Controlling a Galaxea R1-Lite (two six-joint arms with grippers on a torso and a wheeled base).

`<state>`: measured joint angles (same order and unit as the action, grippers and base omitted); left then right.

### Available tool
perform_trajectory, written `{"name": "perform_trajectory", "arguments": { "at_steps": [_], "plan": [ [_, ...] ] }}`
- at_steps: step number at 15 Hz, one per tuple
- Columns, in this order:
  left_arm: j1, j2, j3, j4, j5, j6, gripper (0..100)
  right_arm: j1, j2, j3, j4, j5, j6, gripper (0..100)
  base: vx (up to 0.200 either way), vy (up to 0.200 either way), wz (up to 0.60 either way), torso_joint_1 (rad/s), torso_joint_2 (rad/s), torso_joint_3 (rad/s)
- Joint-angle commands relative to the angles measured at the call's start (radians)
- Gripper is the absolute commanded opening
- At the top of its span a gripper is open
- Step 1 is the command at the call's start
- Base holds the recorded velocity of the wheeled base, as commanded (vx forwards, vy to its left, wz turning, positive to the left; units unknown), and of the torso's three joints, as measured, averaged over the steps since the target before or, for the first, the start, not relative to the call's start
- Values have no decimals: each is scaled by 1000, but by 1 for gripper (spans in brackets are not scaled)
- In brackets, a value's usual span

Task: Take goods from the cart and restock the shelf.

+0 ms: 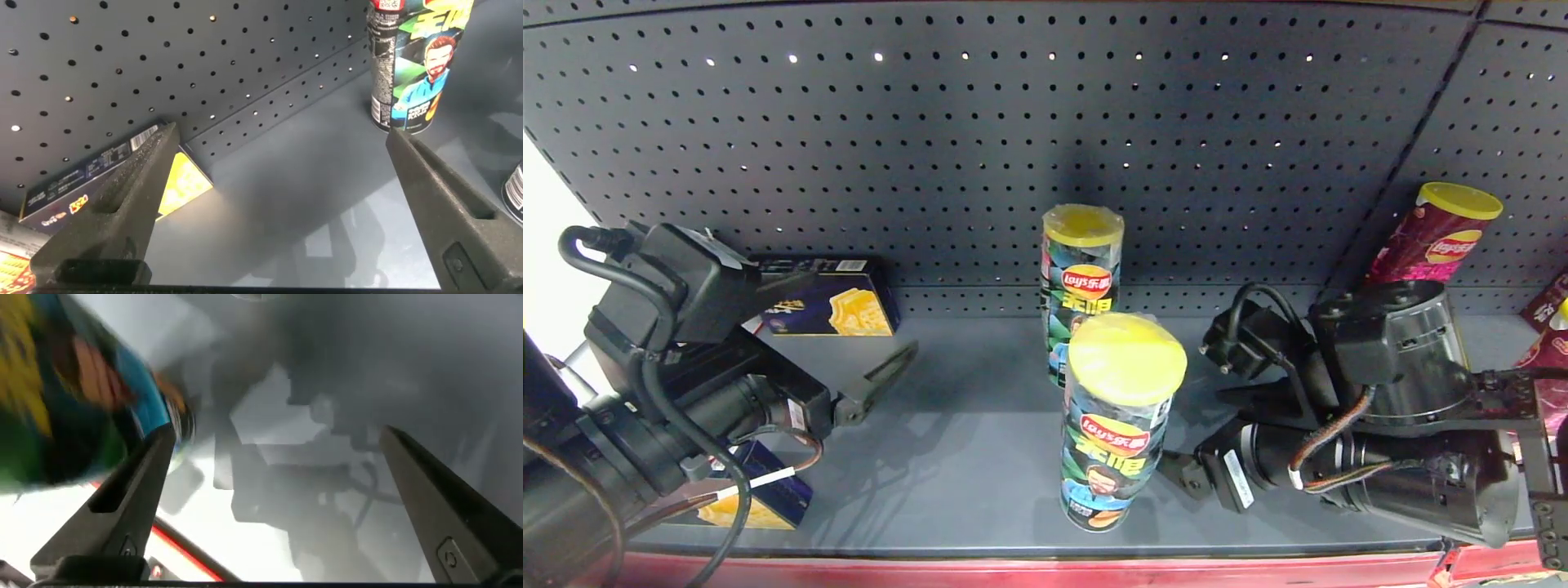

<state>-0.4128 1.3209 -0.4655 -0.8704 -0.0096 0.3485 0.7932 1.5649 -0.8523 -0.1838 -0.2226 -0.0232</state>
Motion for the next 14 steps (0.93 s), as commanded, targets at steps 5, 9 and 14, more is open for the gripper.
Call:
{"name": "perform_trajectory", "arguments": {
  "at_steps": [5, 9, 14],
  "plan": [
    [-1, 5, 7, -1, -1, 0, 100, 20, -154, 125, 1, 11, -1, 100, 0, 0, 0, 0, 0, 0],
    [0, 8, 7, -1, -1, 0, 100, 81, -105, 56, 1, 6, -1, 100, 0, 0, 0, 0, 0, 0],
    [2, 5, 8, 1, -1, 0, 100, 83, -37, 3, 0, 8, -1, 100, 0, 0, 0, 0, 0, 0]
  ]
}}
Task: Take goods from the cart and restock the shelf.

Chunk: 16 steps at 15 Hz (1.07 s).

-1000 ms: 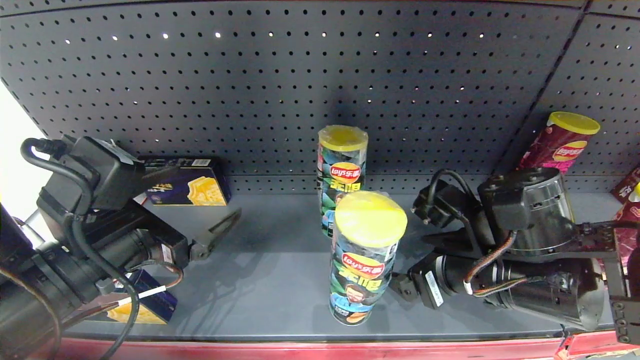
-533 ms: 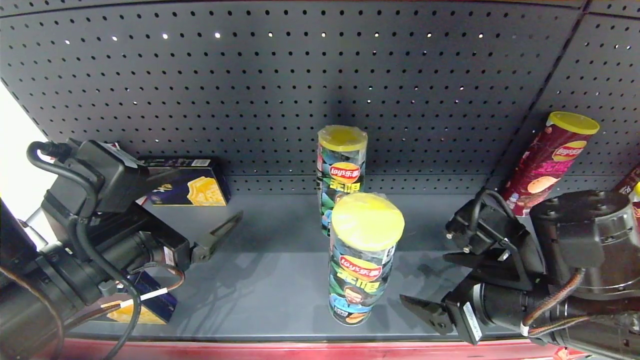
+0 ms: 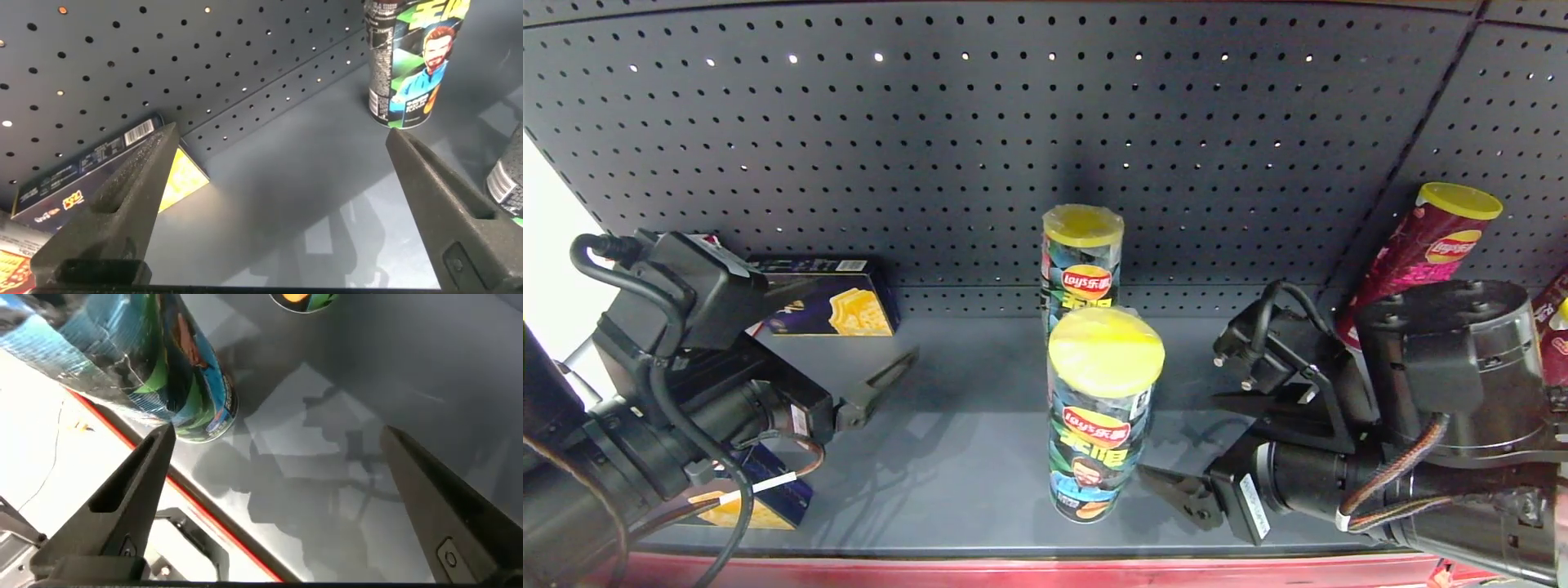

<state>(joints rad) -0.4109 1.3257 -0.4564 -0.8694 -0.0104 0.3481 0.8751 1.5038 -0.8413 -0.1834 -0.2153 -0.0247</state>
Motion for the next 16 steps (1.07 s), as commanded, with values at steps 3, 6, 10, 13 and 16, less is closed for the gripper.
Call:
{"name": "perform_trajectory", "arguments": {
  "at_steps": [3, 6, 10, 13, 16],
  "plan": [
    [0, 0, -1, 0, 0, 0, 100, -4, 24, -5, -1, -4, 0, 100, 0, 0, 0, 0, 0, 0],
    [-2, 0, 2, 1, 0, 0, 100, -2, -22, 42, 1, -4, 0, 100, 0, 0, 0, 0, 0, 0],
    [0, 1, 2, 0, 0, 0, 100, 35, -48, 47, -1, 11, -4, 100, 0, 0, 0, 0, 0, 0],
    [0, 1, 2, 1, 0, 0, 100, 39, -10, 14, -7, 11, -4, 100, 0, 0, 0, 0, 0, 0],
    [1, 0, 4, 1, 0, 0, 100, 33, 24, -18, -14, 4, -3, 100, 0, 0, 0, 0, 0, 0]
  ]
}}
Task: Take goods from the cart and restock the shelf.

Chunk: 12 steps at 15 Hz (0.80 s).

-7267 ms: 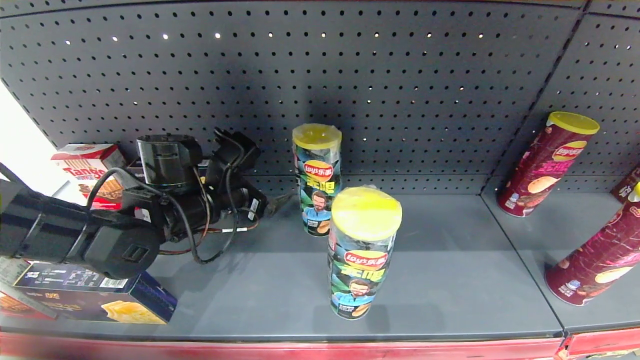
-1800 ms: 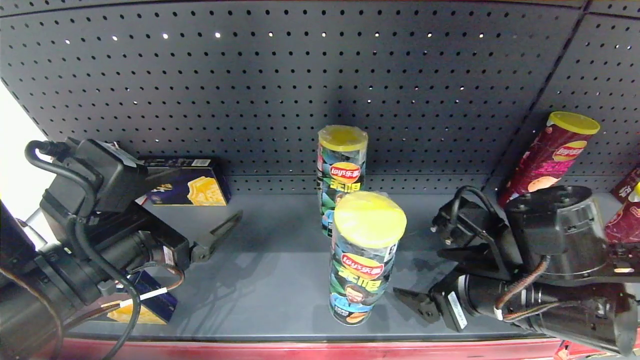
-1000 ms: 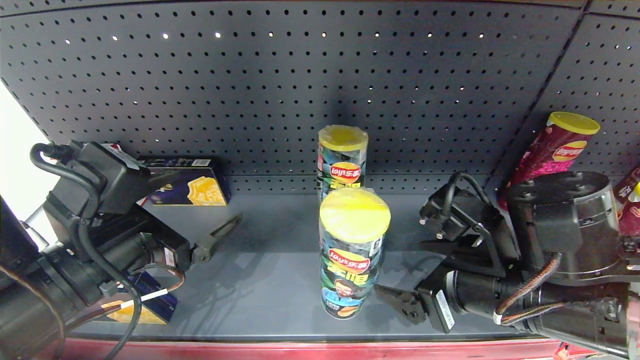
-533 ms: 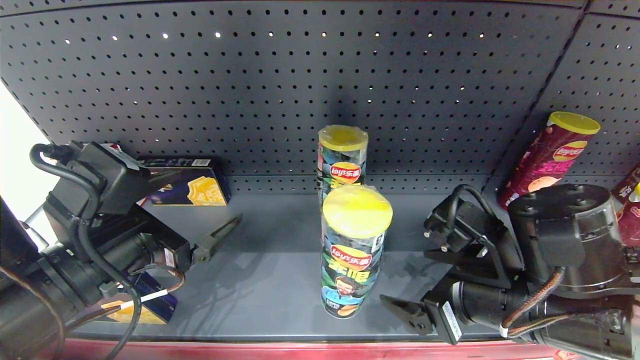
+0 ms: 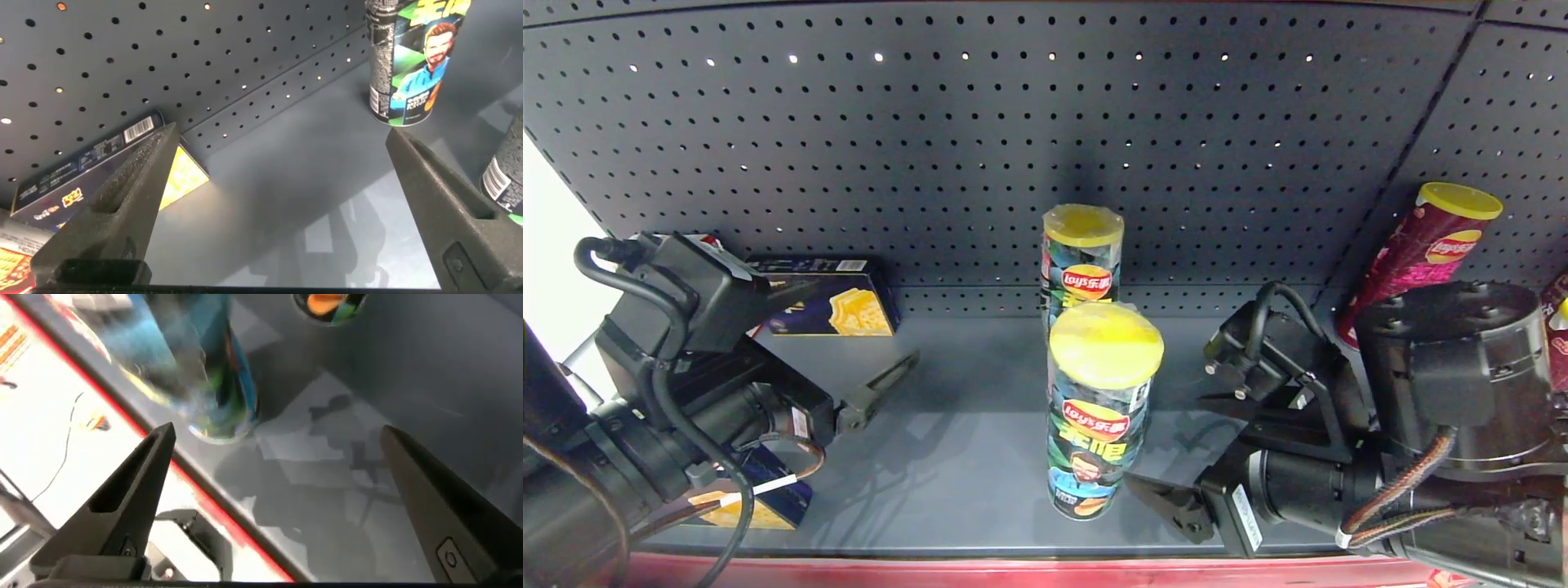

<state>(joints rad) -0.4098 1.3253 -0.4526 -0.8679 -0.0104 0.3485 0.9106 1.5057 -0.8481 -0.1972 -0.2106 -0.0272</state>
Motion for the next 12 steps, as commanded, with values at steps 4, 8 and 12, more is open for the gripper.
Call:
{"name": "perform_trajectory", "arguments": {
  "at_steps": [4, 8, 12],
  "plan": [
    [0, -3, 6, 0, 0, 0, 100, -35, 33, -11, 2, -7, 0, 100, 0, 0, 0, 0, 0, 0],
    [0, -3, 5, 0, 0, 0, 100, -64, 34, -12, 1, -7, -2, 100, 0, 0, 0, 0, 0, 0],
    [0, -3, 5, -2, 0, 0, 100, -73, 50, -29, -1, -7, -2, 100, 0, 0, 0, 0, 0, 0]
  ]
}}
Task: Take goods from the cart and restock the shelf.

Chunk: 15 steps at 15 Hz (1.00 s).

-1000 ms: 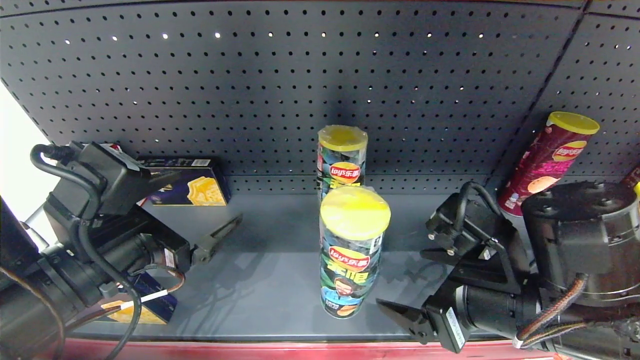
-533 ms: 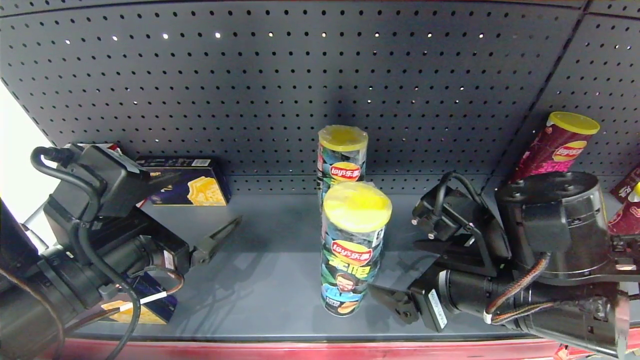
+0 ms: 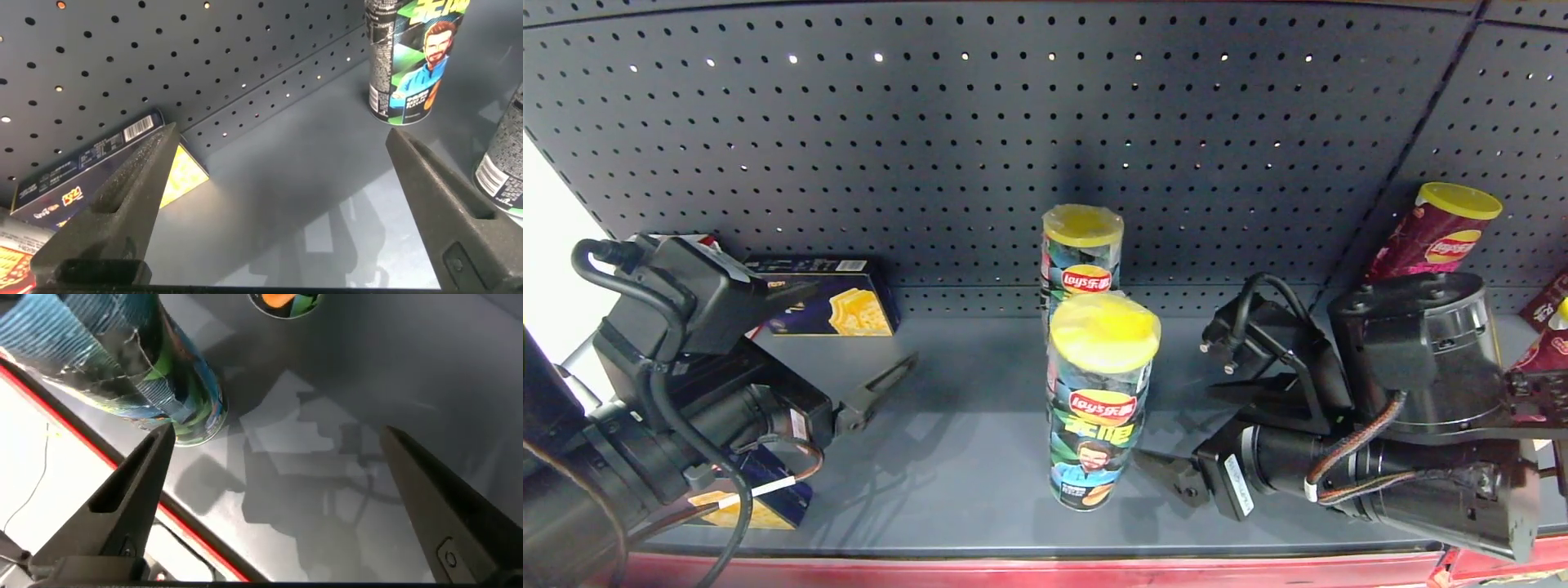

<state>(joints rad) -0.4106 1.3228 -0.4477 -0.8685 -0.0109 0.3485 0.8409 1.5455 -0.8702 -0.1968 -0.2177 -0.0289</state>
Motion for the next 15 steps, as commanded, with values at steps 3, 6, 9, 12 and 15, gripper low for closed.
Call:
{"name": "perform_trajectory", "arguments": {
  "at_steps": [3, 6, 9, 12, 15],
  "plan": [
    [1, 0, 3, -1, 0, 0, 100, -6, 21, -21, -1, 0, -2, 100, 0, 0, 0, 0, 0, 0],
    [1, -8, 7, -1, 0, 0, 100, -8, 8, -12, -1, -6, 0, 100, 0, 0, 0, 0, 0, 0],
    [1, -19, 23, 0, 0, 0, 100, -6, -15, -9, -3, -49, 0, 100, 0, 0, 0, 0, 0, 0],
    [3, -27, 21, 0, 0, 0, 100, 4, -42, 27, -121, -187, 0, 100, 0, 0, 0, 0, 0, 0],
    [1, -28, 15, 0, 0, 0, 100, 49, -36, 111, -282, -305, -3, 100, 0, 0, 0, 0, 0, 0]
  ]
}}
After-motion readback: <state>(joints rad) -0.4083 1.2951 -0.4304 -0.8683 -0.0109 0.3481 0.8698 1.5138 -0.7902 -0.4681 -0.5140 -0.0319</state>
